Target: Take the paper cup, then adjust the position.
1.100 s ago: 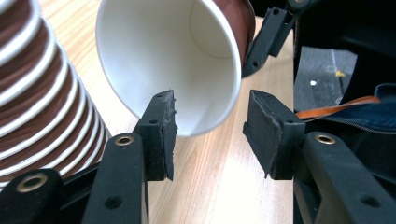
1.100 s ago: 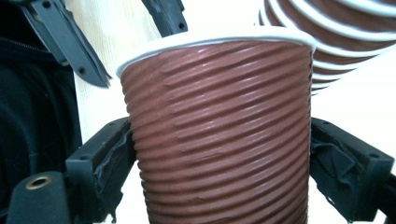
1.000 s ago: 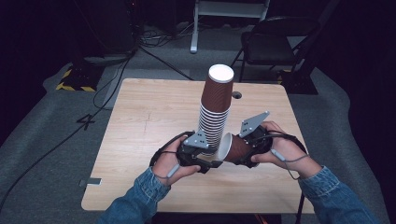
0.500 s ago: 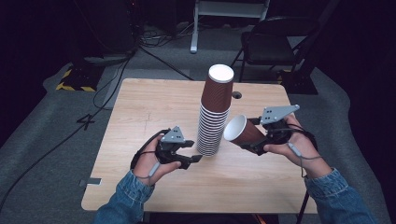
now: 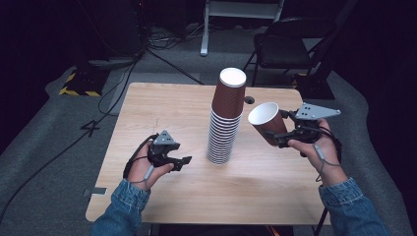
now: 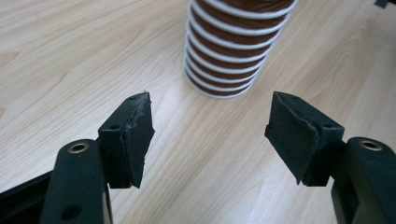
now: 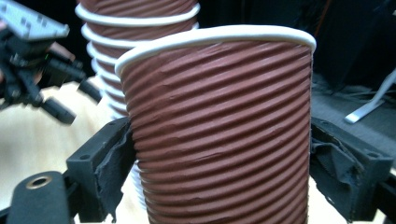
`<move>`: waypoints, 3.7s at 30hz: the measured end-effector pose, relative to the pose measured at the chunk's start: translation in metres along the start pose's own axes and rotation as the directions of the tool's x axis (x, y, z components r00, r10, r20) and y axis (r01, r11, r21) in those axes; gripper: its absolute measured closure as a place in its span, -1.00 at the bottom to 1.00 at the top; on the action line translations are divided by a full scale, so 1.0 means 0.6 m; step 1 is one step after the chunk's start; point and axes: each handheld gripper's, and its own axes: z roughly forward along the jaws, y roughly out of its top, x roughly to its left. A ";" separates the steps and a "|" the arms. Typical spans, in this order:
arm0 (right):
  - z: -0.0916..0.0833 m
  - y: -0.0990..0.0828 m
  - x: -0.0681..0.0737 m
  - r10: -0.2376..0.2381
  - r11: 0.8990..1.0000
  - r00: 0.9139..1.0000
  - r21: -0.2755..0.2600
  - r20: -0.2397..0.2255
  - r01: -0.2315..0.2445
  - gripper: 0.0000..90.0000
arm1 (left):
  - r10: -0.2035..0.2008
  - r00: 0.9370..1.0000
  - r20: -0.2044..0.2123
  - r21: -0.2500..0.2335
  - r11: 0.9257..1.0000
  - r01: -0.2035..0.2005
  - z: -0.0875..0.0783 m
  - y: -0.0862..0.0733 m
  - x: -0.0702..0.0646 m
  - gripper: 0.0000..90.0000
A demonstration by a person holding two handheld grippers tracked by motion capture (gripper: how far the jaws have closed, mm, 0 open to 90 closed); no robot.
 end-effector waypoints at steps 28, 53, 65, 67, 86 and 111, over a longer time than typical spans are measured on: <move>0.018 -0.110 -0.066 0.138 0.973 0.954 -0.218 0.265 -0.080 -0.70 | -0.093 0.988 -0.125 0.086 0.991 0.104 0.020 -0.043 0.062 -0.32; 0.093 -0.216 -0.063 0.193 0.965 0.913 -0.236 0.360 -0.111 -0.70 | -0.120 0.973 -0.196 0.144 0.978 0.149 0.037 -0.073 0.086 -0.33; 0.116 -0.241 -0.059 0.183 0.976 0.918 -0.180 0.351 -0.126 -0.71 | -0.131 0.972 -0.196 0.145 0.976 0.161 0.038 -0.077 0.088 -0.33; 0.116 -0.243 -0.059 0.186 0.976 0.919 -0.176 0.348 -0.131 -0.71 | -0.129 0.972 -0.197 0.146 0.976 0.160 0.038 -0.078 0.088 -0.33; 0.101 -0.249 -0.047 0.101 0.995 0.902 -0.023 0.420 -0.100 -0.69 | -0.128 0.972 -0.198 0.144 0.977 0.158 0.035 -0.079 0.088 -0.33; 0.046 -0.240 -0.009 0.112 0.989 0.895 0.044 0.431 -0.145 -0.70 | -0.140 0.971 -0.195 0.145 0.975 0.170 0.036 -0.081 0.089 -0.33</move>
